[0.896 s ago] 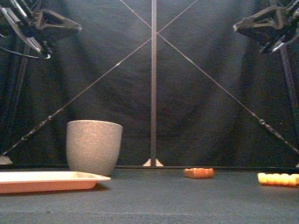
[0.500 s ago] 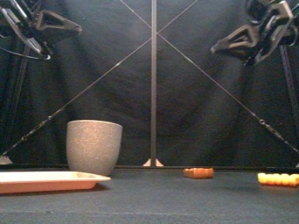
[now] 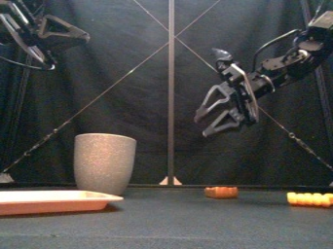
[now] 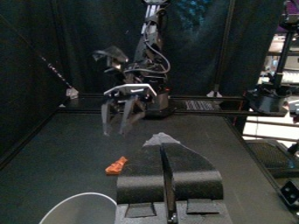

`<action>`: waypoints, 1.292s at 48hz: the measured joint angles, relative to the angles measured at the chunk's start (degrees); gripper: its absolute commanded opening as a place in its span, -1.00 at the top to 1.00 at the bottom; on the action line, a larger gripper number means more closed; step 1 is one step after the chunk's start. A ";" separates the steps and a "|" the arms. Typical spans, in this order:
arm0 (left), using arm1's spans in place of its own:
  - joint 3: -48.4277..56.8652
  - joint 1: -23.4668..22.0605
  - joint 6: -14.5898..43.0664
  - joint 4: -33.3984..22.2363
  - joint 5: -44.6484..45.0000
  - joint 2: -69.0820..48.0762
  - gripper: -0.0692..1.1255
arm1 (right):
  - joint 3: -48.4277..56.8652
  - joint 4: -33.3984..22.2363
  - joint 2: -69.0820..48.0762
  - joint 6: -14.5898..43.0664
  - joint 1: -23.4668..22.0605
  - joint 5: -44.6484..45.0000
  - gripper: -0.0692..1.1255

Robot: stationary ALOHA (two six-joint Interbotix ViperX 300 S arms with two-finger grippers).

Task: Pick the pie then place it in the grey bowl
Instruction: Pick the pie

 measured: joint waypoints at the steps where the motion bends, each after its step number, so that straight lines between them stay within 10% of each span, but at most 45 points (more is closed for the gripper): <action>1: 0.09 0.00 0.00 0.00 -0.09 0.00 0.93 | -0.79 0.18 0.88 0.00 -0.44 1.93 -0.86; 15: 0.79 0.00 0.00 0.00 0.00 0.00 0.93 | -11.60 -0.53 9.49 0.26 -10.02 32.43 -0.85; 29: 1.23 0.00 0.00 -0.09 0.00 -0.09 0.93 | -15.21 -0.44 11.78 1.58 -12.04 37.09 -0.85; 62: 2.11 0.88 0.00 -0.18 0.09 -0.09 0.93 | -16.61 -33.05 13.45 43.59 -2.11 40.08 -0.85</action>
